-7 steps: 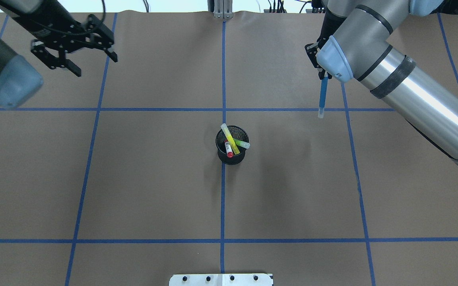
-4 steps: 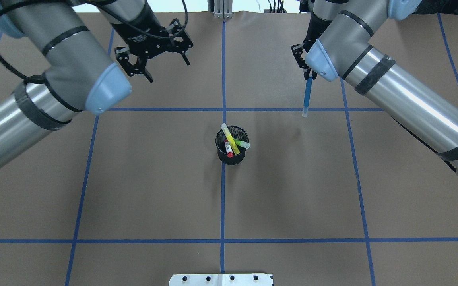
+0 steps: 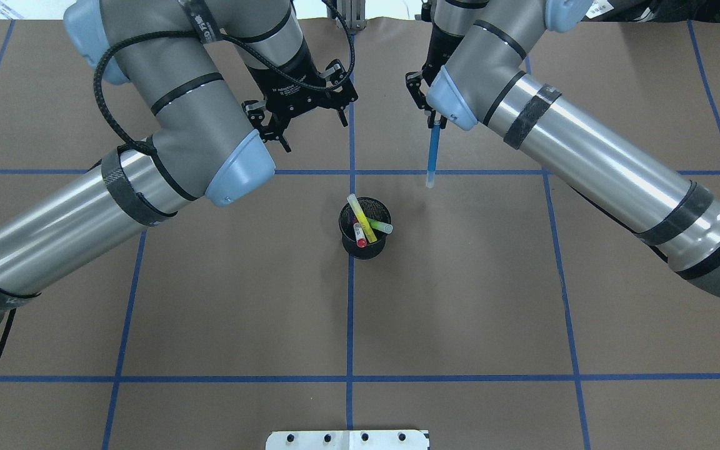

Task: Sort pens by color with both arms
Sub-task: 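Lay the blue marker on the table beside the cup while left arm approaches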

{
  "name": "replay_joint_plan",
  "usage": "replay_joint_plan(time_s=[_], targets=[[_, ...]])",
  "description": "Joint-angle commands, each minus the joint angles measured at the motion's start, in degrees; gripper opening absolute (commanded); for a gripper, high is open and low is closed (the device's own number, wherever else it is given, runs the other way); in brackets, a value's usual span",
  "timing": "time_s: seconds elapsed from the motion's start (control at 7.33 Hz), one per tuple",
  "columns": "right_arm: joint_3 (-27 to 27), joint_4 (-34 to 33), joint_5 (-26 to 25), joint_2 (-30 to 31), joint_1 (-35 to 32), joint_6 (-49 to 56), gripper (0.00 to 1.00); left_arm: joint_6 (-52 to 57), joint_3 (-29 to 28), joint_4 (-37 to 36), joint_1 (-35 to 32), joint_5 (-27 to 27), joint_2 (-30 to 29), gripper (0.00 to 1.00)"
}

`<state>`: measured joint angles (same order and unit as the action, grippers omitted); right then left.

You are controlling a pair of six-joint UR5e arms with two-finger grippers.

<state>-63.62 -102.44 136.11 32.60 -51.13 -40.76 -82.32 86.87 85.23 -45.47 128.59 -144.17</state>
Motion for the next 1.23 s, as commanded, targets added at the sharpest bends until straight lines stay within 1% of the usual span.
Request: replay_joint_plan(time_s=[0.0, 0.27, 0.41, 0.55, 0.68, 0.82, 0.95, 1.09], targets=[[0.1, 0.4, 0.0, -0.1, 2.3, -1.3, 0.19, -0.3, -0.6, 0.0, 0.4, -0.4, -0.4, 1.0], [-0.1, 0.4, -0.1, 0.3, 3.4, -1.3, 0.21, -0.2, -0.6, 0.0, 0.5, -0.4, -0.4, 1.0], [-0.2, 0.5, -0.3, 0.3, 3.4, -1.2, 0.3, -0.2, -0.6, 0.0, 0.5, -0.4, -0.3, 1.0], [-0.4, 0.7, -0.5, 0.3, 3.4, -0.6, 0.49, -0.2, -0.6, 0.0, 0.5, -0.4, -0.3, 1.0], [-0.5, 2.7, -0.6, 0.7, 3.4, -1.1, 0.65, -0.2, -0.5, 0.0, 0.5, -0.4, -0.3, 1.0], [-1.2, 4.5, -0.6, 1.3, 3.1, -1.2, 0.76, 0.0, -0.6, 0.1, 0.6, -0.4, -0.1, 1.0], [-2.4, 4.5, -0.9, 1.5, 2.0, -1.0, 0.98, -0.1, -0.5, 0.2, 0.9, -0.4, -0.1, 1.0], [-4.4, 4.7, -0.4, 3.0, -0.5, -0.4, 0.98, 0.1, -0.6, 0.2, 2.3, -0.6, 0.1, 1.0]])
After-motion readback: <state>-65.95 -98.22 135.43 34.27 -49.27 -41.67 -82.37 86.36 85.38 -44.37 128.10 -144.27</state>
